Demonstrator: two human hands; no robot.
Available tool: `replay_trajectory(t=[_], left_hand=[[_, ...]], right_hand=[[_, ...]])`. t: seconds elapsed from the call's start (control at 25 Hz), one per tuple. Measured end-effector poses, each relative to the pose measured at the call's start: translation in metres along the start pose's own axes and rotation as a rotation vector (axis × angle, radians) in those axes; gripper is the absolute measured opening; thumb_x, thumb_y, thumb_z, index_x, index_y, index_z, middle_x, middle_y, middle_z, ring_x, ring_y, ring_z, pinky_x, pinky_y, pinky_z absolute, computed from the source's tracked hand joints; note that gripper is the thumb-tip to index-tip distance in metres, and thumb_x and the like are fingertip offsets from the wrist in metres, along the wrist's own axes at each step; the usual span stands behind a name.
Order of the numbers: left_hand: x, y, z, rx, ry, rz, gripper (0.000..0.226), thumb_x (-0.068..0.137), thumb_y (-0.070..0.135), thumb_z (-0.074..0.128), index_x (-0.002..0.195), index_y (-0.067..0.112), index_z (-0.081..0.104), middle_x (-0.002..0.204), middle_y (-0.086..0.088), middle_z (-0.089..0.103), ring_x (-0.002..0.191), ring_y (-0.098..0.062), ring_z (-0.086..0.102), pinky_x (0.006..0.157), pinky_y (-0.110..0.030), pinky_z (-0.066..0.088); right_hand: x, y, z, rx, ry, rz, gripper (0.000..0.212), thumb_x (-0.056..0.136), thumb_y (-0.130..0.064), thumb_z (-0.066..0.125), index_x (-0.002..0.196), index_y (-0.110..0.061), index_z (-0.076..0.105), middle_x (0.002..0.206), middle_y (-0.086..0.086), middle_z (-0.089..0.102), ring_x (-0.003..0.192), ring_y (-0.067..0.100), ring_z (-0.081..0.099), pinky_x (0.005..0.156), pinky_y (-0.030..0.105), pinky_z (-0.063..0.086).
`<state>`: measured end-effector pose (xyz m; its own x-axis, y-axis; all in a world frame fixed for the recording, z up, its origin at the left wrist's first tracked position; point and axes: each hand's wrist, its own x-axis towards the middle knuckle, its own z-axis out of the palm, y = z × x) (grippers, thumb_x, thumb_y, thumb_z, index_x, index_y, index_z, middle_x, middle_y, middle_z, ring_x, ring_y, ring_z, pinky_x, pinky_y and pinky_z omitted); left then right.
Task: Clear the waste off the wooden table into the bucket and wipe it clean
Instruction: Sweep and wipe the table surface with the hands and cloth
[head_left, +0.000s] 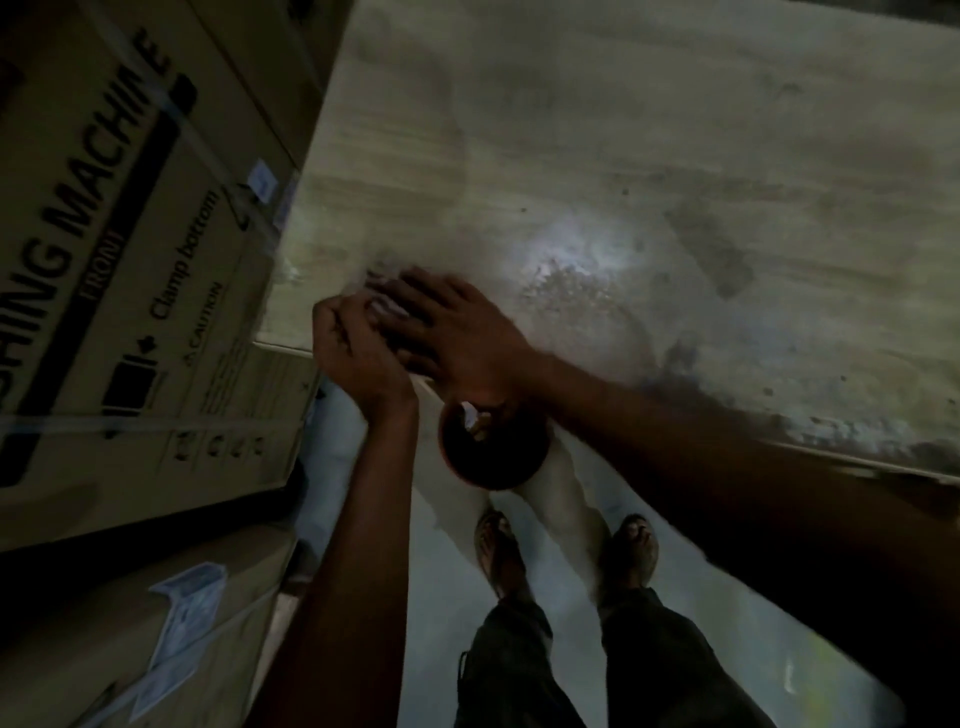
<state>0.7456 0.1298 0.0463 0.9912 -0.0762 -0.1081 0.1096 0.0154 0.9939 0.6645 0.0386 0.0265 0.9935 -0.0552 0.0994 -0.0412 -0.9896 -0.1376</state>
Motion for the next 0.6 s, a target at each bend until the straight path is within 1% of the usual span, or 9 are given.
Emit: replay_trajectory(t=[0.04, 0.16, 0.2, 0.32, 0.4, 0.44, 0.48, 0.56, 0.6], left_hand=[[0.009, -0.002, -0.01, -0.02, 0.021, 0.021, 0.026, 0.095, 0.007, 0.052, 0.072, 0.017, 0.052, 0.064, 0.0, 0.047, 0.06, -0.009, 0.046, 0.061, -0.029, 0.039], [0.035, -0.003, -0.034, -0.067, 0.048, 0.037, 0.021, 0.093, 0.013, 0.052, 0.072, 0.017, 0.056, 0.064, 0.001, 0.046, 0.062, -0.013, 0.043, 0.062, -0.029, 0.036], [0.046, -0.001, -0.04, -0.087, 0.089, 0.038, 0.02, 0.092, 0.013, 0.053, 0.072, 0.015, 0.056, 0.063, 0.003, 0.046, 0.062, -0.013, 0.043, 0.061, -0.029, 0.036], [0.065, 0.007, -0.058, -0.132, 0.185, 0.132, 0.022, 0.095, 0.015, 0.051, 0.074, 0.01, 0.052, 0.065, 0.002, 0.05, 0.063, -0.012, 0.047, 0.063, -0.028, 0.041], [0.071, 0.008, -0.064, -0.119, 0.198, 0.19, 0.018, 0.096, 0.014, 0.051, 0.08, 0.007, 0.055, 0.071, -0.005, 0.053, 0.066, -0.007, 0.053, 0.067, -0.025, 0.045], [0.073, 0.006, -0.064, -0.05, 0.2, 0.198, 0.016, 0.094, 0.015, 0.053, 0.082, 0.005, 0.059, 0.075, -0.007, 0.056, 0.071, -0.003, 0.056, 0.07, -0.023, 0.048], [0.074, 0.003, -0.062, 0.047, 0.174, 0.204, 0.019, 0.092, 0.019, 0.054, 0.086, 0.004, 0.064, 0.082, -0.008, 0.06, 0.079, -0.003, 0.059, 0.076, -0.027, 0.051], [0.073, -0.011, -0.047, 0.326, -0.01, 0.252, 0.035, 0.09, 0.033, 0.052, 0.105, 0.008, 0.071, 0.106, -0.01, 0.069, 0.103, -0.016, 0.062, 0.093, -0.041, 0.05], [0.068, -0.019, -0.038, 0.581, -0.11, 0.312, 0.044, 0.091, 0.04, 0.049, 0.12, 0.014, 0.069, 0.123, -0.008, 0.067, 0.116, -0.021, 0.058, 0.102, -0.042, 0.044]], right_hand=[[0.042, 0.015, 0.0, 0.0, 0.041, 0.015, 0.058, 0.104, -0.048, 0.036, 0.158, -0.024, 0.04, 0.164, 0.01, 0.039, 0.151, 0.037, 0.033, 0.118, 0.048, 0.03], [0.136, 0.043, -0.01, 0.021, 0.009, 0.347, 0.058, 0.105, -0.045, 0.032, 0.16, -0.027, 0.034, 0.167, 0.01, 0.03, 0.154, 0.039, 0.024, 0.122, 0.052, 0.024], [0.149, 0.027, -0.001, 0.032, 0.016, 0.312, 0.058, 0.104, -0.046, 0.032, 0.16, -0.028, 0.035, 0.167, 0.01, 0.03, 0.154, 0.039, 0.025, 0.121, 0.051, 0.025], [0.116, -0.057, 0.025, 0.095, -0.019, -0.122, 0.055, 0.104, -0.045, 0.038, 0.157, -0.027, 0.04, 0.163, 0.011, 0.039, 0.151, 0.038, 0.033, 0.117, 0.045, 0.028], [0.084, -0.043, 0.023, 0.083, 0.002, -0.238, 0.052, 0.106, -0.04, 0.042, 0.156, -0.027, 0.04, 0.161, 0.011, 0.043, 0.147, 0.035, 0.039, 0.114, 0.044, 0.03], [0.081, -0.018, 0.017, 0.07, 0.037, -0.113, 0.05, 0.106, -0.036, 0.044, 0.154, -0.026, 0.044, 0.158, 0.011, 0.046, 0.143, 0.035, 0.043, 0.113, 0.045, 0.035], [0.082, 0.012, 0.008, 0.071, 0.071, 0.145, 0.05, 0.105, -0.033, 0.041, 0.153, -0.024, 0.045, 0.157, 0.013, 0.046, 0.141, 0.036, 0.044, 0.111, 0.049, 0.039], [0.068, 0.058, -0.011, 0.014, 0.074, 0.65, 0.055, 0.105, -0.038, 0.03, 0.157, -0.024, 0.037, 0.162, 0.014, 0.038, 0.147, 0.039, 0.036, 0.113, 0.052, 0.037], [0.049, 0.064, -0.013, 0.004, 0.069, 0.692, 0.056, 0.106, -0.041, 0.026, 0.16, -0.024, 0.032, 0.165, 0.014, 0.034, 0.151, 0.039, 0.03, 0.117, 0.052, 0.033]])
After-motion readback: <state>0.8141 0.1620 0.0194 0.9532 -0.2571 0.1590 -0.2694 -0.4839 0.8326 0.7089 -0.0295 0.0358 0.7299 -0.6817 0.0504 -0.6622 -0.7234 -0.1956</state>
